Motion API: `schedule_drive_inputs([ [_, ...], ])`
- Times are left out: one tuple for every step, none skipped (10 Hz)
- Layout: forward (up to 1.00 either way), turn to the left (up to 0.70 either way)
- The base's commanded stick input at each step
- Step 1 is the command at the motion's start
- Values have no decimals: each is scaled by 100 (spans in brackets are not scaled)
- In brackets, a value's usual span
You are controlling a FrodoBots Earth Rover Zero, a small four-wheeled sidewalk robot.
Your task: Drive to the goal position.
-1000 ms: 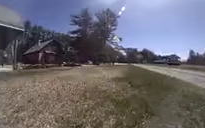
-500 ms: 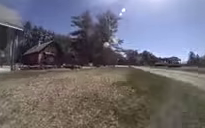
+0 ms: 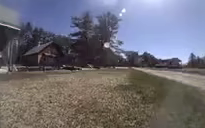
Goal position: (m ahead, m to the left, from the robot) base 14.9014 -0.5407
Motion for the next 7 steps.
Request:
schedule_drive_inputs([
  [69,-4],
  [69,6],
  [69,-1],
  [69,-11],
  [69,-21],
  [69,-31],
  [69,-34],
])
